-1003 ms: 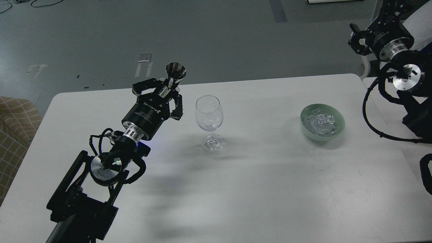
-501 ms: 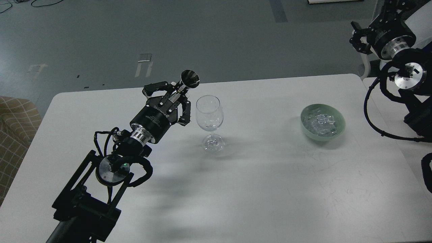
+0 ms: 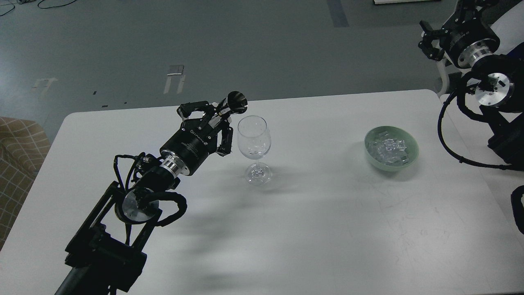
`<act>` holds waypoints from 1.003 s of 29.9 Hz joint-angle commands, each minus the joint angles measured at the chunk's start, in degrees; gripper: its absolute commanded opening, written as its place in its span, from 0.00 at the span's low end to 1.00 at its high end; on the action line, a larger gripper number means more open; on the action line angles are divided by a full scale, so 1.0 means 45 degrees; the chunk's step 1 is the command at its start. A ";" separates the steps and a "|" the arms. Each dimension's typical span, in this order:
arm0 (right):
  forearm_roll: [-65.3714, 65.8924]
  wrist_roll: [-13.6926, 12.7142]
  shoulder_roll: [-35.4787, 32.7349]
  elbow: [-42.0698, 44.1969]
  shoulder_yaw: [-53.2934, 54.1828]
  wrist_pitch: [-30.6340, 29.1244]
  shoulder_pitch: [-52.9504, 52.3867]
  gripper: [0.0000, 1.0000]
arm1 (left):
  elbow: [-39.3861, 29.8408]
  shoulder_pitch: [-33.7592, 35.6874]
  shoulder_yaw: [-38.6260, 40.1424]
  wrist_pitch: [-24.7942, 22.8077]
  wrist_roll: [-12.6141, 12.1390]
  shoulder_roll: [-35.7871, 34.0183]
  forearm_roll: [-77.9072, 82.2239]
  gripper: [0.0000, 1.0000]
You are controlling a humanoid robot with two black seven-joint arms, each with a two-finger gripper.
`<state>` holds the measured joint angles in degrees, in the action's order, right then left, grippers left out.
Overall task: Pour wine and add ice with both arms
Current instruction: 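Tilt the jigger with the left gripper to pour into the glass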
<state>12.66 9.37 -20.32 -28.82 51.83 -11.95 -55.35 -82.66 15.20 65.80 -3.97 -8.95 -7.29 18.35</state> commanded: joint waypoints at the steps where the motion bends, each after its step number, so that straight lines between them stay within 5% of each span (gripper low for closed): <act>1: 0.0000 0.0007 0.0005 -0.0001 0.0006 -0.0020 -0.0004 1.00 | 0.0010 0.0098 -0.0168 0.0003 -0.0003 -0.0060 0.0626 0.15; 30: 0.0000 -0.0013 -0.0074 -0.0099 -0.0033 -0.0059 -0.0101 1.00 | 0.0147 0.0587 -0.0539 -0.0095 -0.0198 -0.0744 0.2484 0.15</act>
<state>12.66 9.31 -20.66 -29.26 51.71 -12.20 -55.79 -82.00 17.82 63.34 -4.08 -9.93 -10.31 28.40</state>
